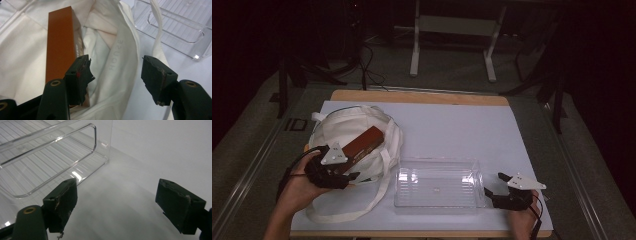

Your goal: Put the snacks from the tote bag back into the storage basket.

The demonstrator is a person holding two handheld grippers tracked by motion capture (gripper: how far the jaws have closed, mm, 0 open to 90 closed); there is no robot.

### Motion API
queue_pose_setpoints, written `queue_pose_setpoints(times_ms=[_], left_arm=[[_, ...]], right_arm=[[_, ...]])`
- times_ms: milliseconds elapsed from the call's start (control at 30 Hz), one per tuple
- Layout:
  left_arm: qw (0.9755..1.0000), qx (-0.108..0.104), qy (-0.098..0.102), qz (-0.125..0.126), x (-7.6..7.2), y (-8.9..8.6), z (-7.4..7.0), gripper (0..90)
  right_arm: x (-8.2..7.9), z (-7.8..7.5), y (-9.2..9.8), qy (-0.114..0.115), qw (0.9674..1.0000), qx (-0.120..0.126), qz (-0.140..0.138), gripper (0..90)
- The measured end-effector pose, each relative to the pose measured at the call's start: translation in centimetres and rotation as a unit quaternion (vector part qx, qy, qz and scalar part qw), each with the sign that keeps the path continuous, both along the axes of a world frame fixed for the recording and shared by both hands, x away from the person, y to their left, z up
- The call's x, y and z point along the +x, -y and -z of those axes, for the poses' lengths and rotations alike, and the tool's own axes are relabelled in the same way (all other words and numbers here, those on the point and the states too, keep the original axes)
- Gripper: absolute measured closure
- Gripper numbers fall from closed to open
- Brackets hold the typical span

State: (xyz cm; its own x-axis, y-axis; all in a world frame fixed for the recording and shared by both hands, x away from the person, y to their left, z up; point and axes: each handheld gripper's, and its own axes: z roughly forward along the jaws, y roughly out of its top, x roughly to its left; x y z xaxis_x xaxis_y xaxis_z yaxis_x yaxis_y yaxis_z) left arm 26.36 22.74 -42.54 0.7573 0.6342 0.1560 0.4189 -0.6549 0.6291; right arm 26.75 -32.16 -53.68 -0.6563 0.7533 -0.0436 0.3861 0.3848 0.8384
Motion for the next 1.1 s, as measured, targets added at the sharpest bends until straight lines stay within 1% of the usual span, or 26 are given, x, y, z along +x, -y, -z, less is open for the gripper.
queue_pose_setpoints(times_ms=[233,433,500,600,900,1000,1067,1100], left_arm=[[1.0000,0.006,0.001,-0.005,0.6,-0.4,-0.5,40.1],[0.9999,0.009,0.001,-0.010,0.8,-0.6,-0.6,39.9],[0.9998,0.015,-0.002,-0.010,1.1,-0.8,-0.6,39.9],[0.9998,0.017,-0.003,-0.012,1.3,-0.8,-0.7,39.8],[0.9992,0.028,-0.011,-0.024,2.3,-1.2,-0.4,38.5],[0.9991,0.029,-0.013,-0.027,2.5,-1.3,-0.4,38.3],[0.9990,0.023,-0.016,-0.034,2.7,-1.4,-0.3,38.0],[0.9990,0.025,-0.016,-0.034,2.8,-1.4,-0.2,37.9]], right_arm=[[0.0,0.0,0.0,0.001,1.0000,0.000,0.000,17.7],[0.0,0.0,0.0,0.001,1.0000,-0.001,-0.001,17.7],[0.0,0.0,0.0,0.001,1.0000,-0.001,-0.001,17.7],[0.0,0.0,0.0,0.001,1.0000,-0.001,-0.001,17.7],[0.0,0.0,0.0,0.002,1.0000,-0.001,-0.001,17.8],[0.0,0.0,0.0,0.002,1.0000,-0.001,-0.001,17.7],[0.0,0.0,0.0,0.002,1.0000,-0.001,-0.001,17.7],[0.0,0.0,0.0,0.002,1.0000,-0.001,-0.001,17.7]])
